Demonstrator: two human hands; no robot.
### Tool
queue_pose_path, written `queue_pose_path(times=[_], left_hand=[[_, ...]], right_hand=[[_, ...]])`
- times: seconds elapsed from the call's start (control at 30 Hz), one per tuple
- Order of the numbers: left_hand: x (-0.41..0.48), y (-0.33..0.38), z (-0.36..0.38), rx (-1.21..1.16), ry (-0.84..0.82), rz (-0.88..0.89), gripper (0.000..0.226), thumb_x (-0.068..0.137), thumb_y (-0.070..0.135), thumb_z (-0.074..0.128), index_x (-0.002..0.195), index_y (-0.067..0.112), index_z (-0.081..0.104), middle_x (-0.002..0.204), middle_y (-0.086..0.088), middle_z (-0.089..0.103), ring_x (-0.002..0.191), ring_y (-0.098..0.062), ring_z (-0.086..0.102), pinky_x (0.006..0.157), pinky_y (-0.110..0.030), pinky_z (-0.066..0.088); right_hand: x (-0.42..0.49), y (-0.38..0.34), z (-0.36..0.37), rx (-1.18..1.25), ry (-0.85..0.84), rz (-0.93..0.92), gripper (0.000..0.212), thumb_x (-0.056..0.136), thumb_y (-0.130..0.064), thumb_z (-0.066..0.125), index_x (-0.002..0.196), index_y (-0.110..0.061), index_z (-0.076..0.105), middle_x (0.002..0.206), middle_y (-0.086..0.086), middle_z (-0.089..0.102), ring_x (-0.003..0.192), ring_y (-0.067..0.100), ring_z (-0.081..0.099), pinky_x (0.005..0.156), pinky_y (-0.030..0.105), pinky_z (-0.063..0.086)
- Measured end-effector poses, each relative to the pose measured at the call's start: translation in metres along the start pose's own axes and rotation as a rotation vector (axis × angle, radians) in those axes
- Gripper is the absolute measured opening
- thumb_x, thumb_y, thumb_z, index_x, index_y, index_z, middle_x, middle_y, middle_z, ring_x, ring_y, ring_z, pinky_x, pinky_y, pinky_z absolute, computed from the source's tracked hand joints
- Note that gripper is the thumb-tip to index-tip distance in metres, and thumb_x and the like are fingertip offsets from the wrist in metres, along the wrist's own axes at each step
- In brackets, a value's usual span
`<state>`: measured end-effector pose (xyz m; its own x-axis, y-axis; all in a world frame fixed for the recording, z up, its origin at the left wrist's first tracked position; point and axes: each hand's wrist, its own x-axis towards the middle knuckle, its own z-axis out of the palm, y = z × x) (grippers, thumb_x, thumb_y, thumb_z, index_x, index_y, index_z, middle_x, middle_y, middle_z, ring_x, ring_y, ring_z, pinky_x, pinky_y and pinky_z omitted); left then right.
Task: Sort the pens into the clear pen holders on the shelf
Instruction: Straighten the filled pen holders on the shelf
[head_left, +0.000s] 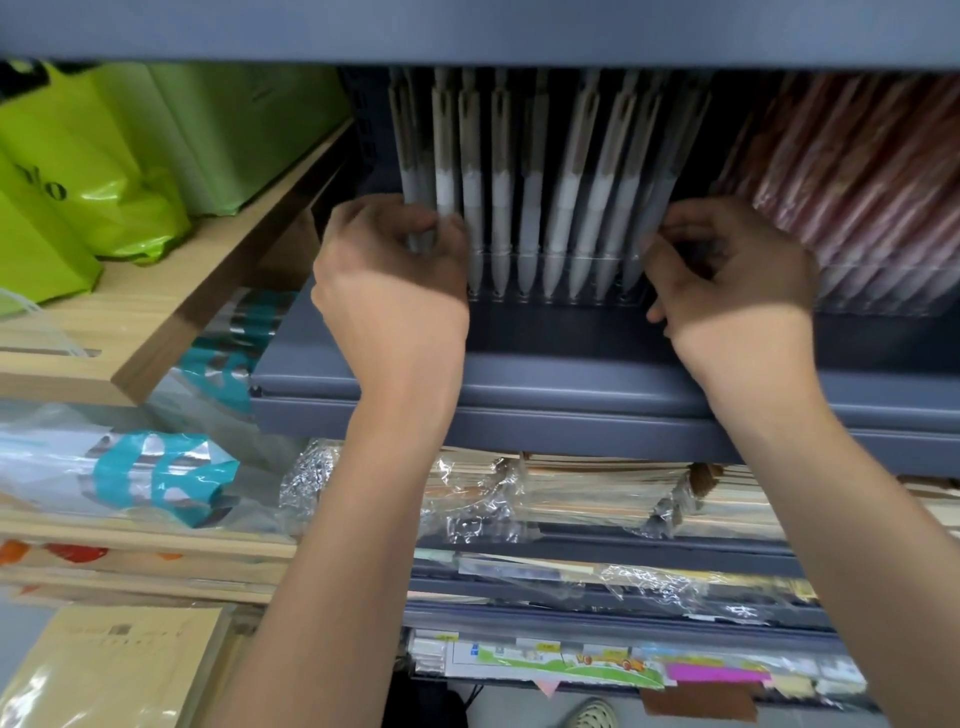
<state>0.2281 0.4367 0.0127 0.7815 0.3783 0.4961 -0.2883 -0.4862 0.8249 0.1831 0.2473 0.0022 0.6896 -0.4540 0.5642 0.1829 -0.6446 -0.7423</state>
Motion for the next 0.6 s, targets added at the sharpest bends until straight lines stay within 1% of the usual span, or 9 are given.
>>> queue_pose_path(times=[0.07, 0.2, 0.3, 0.37, 0.4, 0.5, 0.53, 0.6], left_hand=[[-0.001, 0.001, 0.0, -0.017, -0.012, -0.019, 0.009, 0.083, 0.034, 0.072, 0.08, 0.026, 0.07, 0.101, 0.002, 0.074, 0.088, -0.012, 0.067, 0.083, -0.02, 0.048], [-0.001, 0.003, -0.001, -0.052, -0.022, -0.024, 0.012, 0.083, 0.032, 0.073, 0.078, 0.032, 0.062, 0.102, 0.001, 0.074, 0.089, -0.014, 0.069, 0.086, -0.025, 0.051], [-0.003, 0.003, 0.0, -0.073, -0.014, -0.032, 0.006, 0.083, 0.03, 0.074, 0.081, 0.026, 0.07, 0.1, -0.001, 0.074, 0.087, -0.015, 0.07, 0.083, -0.023, 0.052], [-0.004, 0.003, 0.0, -0.122, -0.001, -0.036, 0.005, 0.083, 0.026, 0.075, 0.082, 0.023, 0.071, 0.099, -0.003, 0.074, 0.086, -0.016, 0.07, 0.081, -0.022, 0.052], [-0.004, 0.002, 0.0, -0.145, 0.002, -0.035, 0.006, 0.082, 0.024, 0.075, 0.082, 0.023, 0.07, 0.097, -0.004, 0.074, 0.085, -0.017, 0.07, 0.082, -0.026, 0.054], [-0.007, -0.001, -0.002, -0.216, -0.014, -0.047, 0.009, 0.082, 0.025, 0.075, 0.085, 0.02, 0.068, 0.094, -0.009, 0.073, 0.086, -0.025, 0.071, 0.081, -0.043, 0.056], [-0.008, -0.002, -0.003, -0.24, -0.017, -0.049, 0.011, 0.082, 0.025, 0.075, 0.085, 0.02, 0.067, 0.096, -0.01, 0.072, 0.086, -0.027, 0.071, 0.08, -0.045, 0.056], [-0.012, 0.0, -0.004, -0.228, -0.002, -0.021, 0.01, 0.081, 0.024, 0.076, 0.082, 0.02, 0.067, 0.101, -0.008, 0.069, 0.085, -0.025, 0.068, 0.08, -0.043, 0.056]], right_hand=[[0.0, 0.001, 0.0, 0.011, 0.002, 0.006, 0.012, 0.087, -0.026, 0.061, 0.099, -0.027, 0.065, 0.088, -0.007, 0.069, 0.074, 0.02, 0.067, 0.073, 0.043, 0.058], [0.001, 0.0, 0.0, 0.01, 0.004, 0.007, 0.016, 0.086, -0.028, 0.06, 0.1, -0.024, 0.065, 0.088, -0.005, 0.07, 0.073, 0.02, 0.067, 0.072, 0.042, 0.058], [0.0, 0.0, 0.0, 0.012, 0.003, 0.003, 0.015, 0.085, -0.028, 0.059, 0.099, -0.024, 0.065, 0.087, -0.004, 0.069, 0.074, 0.02, 0.066, 0.075, 0.042, 0.058], [0.0, -0.001, 0.0, 0.012, 0.004, 0.0, 0.016, 0.085, -0.028, 0.059, 0.099, -0.024, 0.065, 0.087, -0.004, 0.069, 0.074, 0.021, 0.067, 0.076, 0.044, 0.057], [0.0, -0.001, 0.0, 0.017, 0.005, -0.001, 0.016, 0.084, -0.029, 0.058, 0.098, -0.025, 0.065, 0.087, -0.004, 0.069, 0.074, 0.022, 0.067, 0.075, 0.045, 0.057], [0.0, -0.001, 0.001, 0.025, 0.008, -0.006, 0.016, 0.082, -0.032, 0.057, 0.097, -0.029, 0.063, 0.085, -0.005, 0.069, 0.072, 0.022, 0.066, 0.073, 0.045, 0.057], [0.0, -0.002, 0.001, 0.03, 0.01, -0.009, 0.015, 0.082, -0.032, 0.057, 0.096, -0.031, 0.063, 0.085, -0.005, 0.069, 0.072, 0.022, 0.066, 0.073, 0.045, 0.057], [0.0, -0.002, 0.001, 0.044, 0.019, -0.012, 0.013, 0.081, -0.033, 0.057, 0.092, -0.039, 0.06, 0.083, -0.007, 0.068, 0.07, 0.021, 0.065, 0.072, 0.043, 0.057]])
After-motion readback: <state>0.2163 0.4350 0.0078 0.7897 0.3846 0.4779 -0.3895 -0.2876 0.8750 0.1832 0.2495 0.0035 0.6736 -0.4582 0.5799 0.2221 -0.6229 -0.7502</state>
